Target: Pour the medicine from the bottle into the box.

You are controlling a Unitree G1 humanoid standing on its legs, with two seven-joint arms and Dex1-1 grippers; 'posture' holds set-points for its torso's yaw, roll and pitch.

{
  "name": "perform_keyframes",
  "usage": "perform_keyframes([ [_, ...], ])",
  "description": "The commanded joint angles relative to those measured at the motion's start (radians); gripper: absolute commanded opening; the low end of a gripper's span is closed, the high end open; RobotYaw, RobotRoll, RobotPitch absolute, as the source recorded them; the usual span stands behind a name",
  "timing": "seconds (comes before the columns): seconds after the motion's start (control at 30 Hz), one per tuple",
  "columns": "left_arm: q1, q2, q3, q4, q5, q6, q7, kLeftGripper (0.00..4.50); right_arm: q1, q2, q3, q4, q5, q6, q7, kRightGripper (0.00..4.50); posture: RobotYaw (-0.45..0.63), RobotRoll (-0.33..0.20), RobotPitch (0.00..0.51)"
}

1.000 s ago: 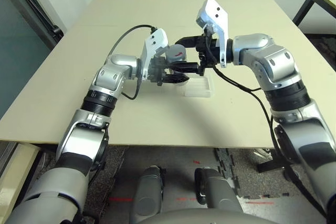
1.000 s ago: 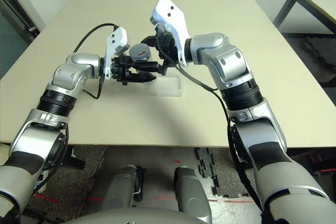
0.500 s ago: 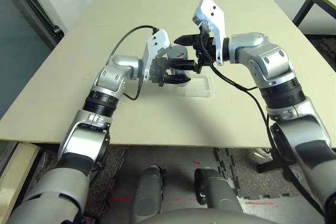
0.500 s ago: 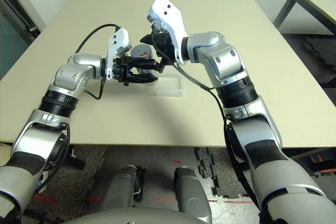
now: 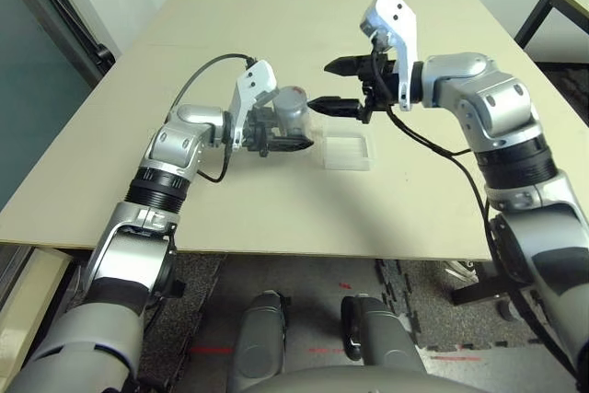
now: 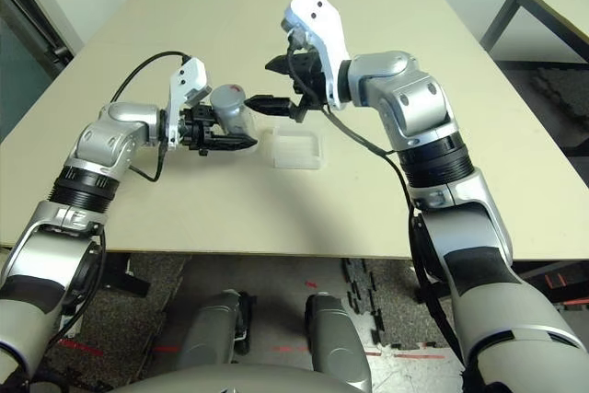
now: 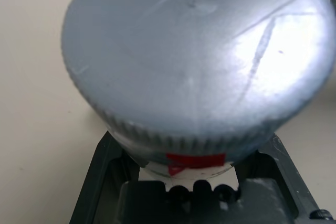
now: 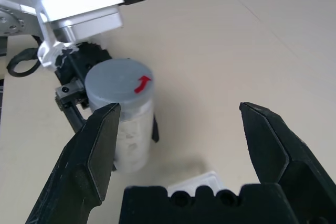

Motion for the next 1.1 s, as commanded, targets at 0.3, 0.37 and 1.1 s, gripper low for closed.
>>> perform_keyframes([
  [0.3,-0.022,0.010,0.003,0.028,0.018,-0.020,-0.004,2.55,0.041,-0.021,-0.012,-0.109,0.060,0.080,0.024,4.50,0.07,0.000,0.085],
  [0.37,-0.029,0.006,0.001,0.035,0.019,-0.025,-0.005,2.55,0.041,-0.012,-0.010,-0.125,0.068,0.092,0.017,4.50,0.07,0.000,0.085],
  [1.1,-0.089,-0.081,-0.019,0.107,0.043,-0.073,-0.014,2.55,-0.024,0.105,0.069,-0.017,-0.026,0.041,-0.067,4.50,0.06,0.000,0.083],
])
